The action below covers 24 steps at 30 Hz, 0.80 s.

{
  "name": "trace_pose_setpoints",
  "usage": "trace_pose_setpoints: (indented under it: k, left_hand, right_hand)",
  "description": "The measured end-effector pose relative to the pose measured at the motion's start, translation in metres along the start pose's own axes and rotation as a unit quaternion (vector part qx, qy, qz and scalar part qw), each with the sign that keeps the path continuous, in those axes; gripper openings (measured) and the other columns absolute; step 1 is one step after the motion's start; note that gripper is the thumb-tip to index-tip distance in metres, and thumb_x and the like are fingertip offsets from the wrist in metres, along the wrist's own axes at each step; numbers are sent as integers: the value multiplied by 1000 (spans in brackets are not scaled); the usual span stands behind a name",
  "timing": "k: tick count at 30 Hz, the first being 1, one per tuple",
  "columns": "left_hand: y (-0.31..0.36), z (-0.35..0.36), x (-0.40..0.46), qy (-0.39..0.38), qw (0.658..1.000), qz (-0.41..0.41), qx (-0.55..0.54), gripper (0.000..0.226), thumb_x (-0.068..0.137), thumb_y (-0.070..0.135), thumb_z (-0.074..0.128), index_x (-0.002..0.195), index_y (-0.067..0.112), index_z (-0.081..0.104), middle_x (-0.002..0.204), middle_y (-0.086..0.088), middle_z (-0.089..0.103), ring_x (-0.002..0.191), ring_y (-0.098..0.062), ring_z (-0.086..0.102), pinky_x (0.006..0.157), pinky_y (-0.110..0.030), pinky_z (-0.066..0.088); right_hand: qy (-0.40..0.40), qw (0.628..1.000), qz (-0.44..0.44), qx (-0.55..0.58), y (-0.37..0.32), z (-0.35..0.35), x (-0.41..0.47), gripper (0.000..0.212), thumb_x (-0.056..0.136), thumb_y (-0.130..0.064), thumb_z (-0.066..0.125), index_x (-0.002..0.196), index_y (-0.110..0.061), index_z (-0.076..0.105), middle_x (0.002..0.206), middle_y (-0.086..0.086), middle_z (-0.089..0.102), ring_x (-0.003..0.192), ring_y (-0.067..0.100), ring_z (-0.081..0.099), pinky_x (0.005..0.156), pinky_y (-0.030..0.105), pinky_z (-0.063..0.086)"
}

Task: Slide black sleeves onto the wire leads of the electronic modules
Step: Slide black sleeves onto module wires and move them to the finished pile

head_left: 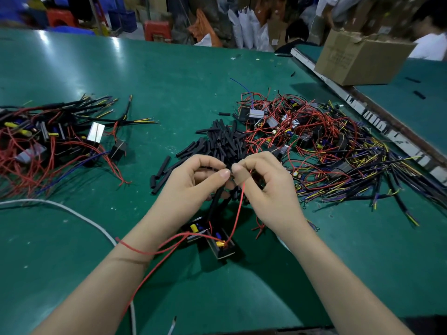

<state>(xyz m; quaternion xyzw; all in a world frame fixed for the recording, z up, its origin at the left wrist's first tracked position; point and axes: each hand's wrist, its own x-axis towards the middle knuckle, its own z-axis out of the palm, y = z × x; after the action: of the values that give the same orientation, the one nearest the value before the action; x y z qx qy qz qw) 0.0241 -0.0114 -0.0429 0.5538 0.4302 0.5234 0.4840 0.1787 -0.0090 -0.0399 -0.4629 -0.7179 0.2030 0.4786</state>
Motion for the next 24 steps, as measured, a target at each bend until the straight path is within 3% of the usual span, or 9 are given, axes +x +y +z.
trace_pose_setpoints:
  k: [3, 5, 8, 14, 19, 24]
  left_hand:
    - [0, 0, 0, -10, 1000, 14, -10, 13, 79, 18, 67, 89, 15, 59, 68, 6, 71, 62, -3, 65, 57, -10, 46]
    - [-1, 0, 0, -18, 999, 26, 13, 19, 73, 25, 68, 87, 17, 59, 67, 7, 68, 63, -5, 63, 61, -13, 47]
    - [-1, 2, -2, -39, 999, 22, 29, 11, 79, 17, 67, 88, 14, 61, 62, 11, 64, 58, 1, 57, 58, -11, 45]
    - [9, -3, -3, -60, 996, -14, 63, 19, 71, 35, 68, 72, 17, 67, 52, 8, 53, 48, -3, 42, 48, -11, 35]
    - [7, -4, -1, -20, 988, -40, 149, 20, 84, 18, 67, 65, 19, 63, 46, 10, 42, 43, -5, 34, 44, -17, 30]
    - [12, -5, -2, -34, 994, -76, 66, 12, 89, 13, 61, 83, 11, 71, 45, 12, 46, 42, 1, 37, 44, -7, 30]
  right_hand:
    - [39, 997, -33, -60, 1, 3, -2, 19, 92, -28, 57, 86, -14, 68, 91, -9, 54, 80, 13, 56, 67, 43, 48]
    - [58, 992, -63, -95, 2, 4, -3, 21, 93, -29, 57, 88, -13, 68, 93, -8, 55, 76, 15, 56, 60, 43, 48]
    - [80, 981, -102, -147, 3, 3, -4, 21, 94, -30, 56, 91, -14, 69, 96, -6, 59, 76, 12, 57, 52, 37, 48]
    - [58, 979, -160, -112, 7, 0, -2, 13, 92, -14, 61, 90, -6, 71, 96, 2, 62, 82, 19, 59, 60, 40, 49]
    - [67, 951, -223, -203, 4, 0, -2, 13, 91, -15, 62, 89, -9, 73, 95, 2, 67, 76, 27, 60, 57, 36, 50]
    - [120, 930, -242, -250, 4, 2, -3, 10, 90, -13, 65, 86, -10, 74, 91, 2, 68, 70, 27, 60, 53, 33, 49]
